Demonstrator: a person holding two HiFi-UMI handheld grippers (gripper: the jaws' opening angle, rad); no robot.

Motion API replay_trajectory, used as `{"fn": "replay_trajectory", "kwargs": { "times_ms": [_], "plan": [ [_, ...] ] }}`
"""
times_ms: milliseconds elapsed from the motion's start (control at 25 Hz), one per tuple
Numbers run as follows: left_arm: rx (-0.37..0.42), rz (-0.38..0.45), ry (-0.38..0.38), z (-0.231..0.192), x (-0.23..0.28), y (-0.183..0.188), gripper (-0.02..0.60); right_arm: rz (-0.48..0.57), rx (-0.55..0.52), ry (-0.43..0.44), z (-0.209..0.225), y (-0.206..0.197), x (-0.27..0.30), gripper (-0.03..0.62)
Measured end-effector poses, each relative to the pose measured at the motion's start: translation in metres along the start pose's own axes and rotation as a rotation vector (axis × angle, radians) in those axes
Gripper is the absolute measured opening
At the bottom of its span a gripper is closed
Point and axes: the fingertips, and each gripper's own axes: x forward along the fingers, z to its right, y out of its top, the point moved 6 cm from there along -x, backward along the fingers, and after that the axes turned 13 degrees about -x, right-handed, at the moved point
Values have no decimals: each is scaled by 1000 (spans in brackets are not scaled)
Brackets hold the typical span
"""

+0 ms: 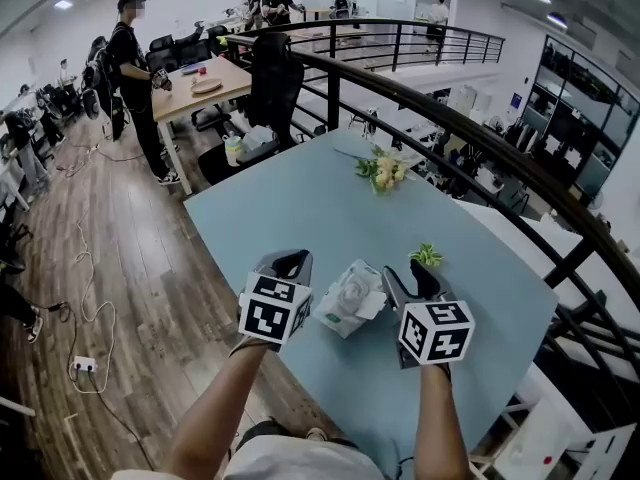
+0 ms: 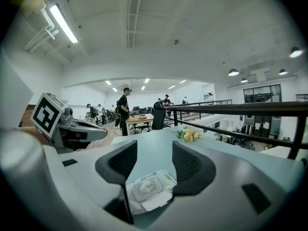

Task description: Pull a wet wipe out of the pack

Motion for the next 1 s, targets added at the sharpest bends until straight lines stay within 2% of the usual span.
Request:
{"fn": "replay_trajectory", "kwargs": {
  "times_ms": [400, 1000],
  "plan": [
    [12, -13, -71, -8, 30, -4, -8, -14, 12, -80, 10, -11, 10, 212],
    [79, -78, -297, -23, 91, 18, -6, -72, 83, -287, 11, -4, 23, 212]
  ]
}}
